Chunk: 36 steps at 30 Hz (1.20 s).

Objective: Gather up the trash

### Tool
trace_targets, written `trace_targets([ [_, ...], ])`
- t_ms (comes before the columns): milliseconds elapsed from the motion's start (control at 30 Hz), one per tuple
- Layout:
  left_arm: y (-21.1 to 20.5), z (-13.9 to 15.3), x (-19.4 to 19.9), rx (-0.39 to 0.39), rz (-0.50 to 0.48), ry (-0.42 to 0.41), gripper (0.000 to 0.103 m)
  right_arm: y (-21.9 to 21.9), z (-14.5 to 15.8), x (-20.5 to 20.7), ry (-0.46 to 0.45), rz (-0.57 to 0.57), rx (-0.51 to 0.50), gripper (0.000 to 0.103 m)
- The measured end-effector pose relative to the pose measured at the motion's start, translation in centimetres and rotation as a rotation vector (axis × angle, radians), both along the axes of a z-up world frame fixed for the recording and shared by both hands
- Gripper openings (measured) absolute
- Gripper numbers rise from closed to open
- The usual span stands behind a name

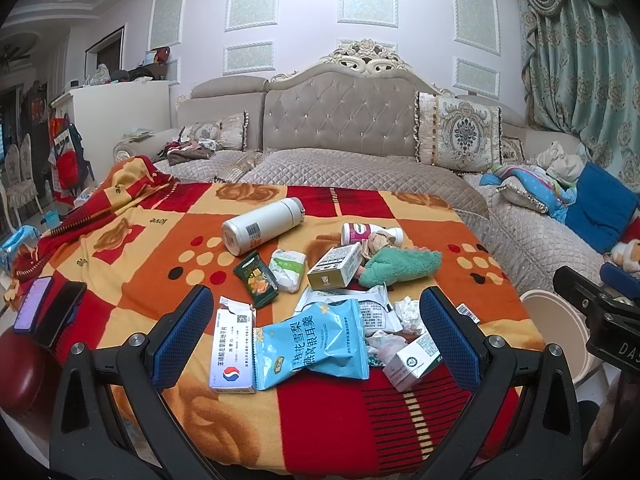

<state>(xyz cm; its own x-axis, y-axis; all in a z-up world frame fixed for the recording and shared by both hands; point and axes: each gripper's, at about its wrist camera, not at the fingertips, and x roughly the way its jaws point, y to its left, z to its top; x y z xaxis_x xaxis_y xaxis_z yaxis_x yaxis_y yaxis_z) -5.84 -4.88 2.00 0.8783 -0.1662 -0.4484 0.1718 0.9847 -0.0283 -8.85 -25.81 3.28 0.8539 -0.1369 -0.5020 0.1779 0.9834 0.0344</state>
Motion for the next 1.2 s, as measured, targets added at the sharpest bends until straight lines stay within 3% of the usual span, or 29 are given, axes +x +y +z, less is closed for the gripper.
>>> trace_targets([
  [333, -0.1, -0.6, -0.6, -0.001, -0.001, 0.011, 0.102, 0.1, -0.5, 0.0, -0.026, 0.002, -0.013, 0.103],
  [867, 0.3, -0.7, 0.1, -0.004, -0.001, 0.051, 0.102, 0.0, -1.0, 0.6, 0.055, 0.006, -0.068, 0.103],
  [1200, 0.2, -0.7, 0.5, 0.000, 0.002, 0.065, 0.102, -0.1, -1.3, 0.7, 0.044, 0.009, -0.018, 0.103],
])
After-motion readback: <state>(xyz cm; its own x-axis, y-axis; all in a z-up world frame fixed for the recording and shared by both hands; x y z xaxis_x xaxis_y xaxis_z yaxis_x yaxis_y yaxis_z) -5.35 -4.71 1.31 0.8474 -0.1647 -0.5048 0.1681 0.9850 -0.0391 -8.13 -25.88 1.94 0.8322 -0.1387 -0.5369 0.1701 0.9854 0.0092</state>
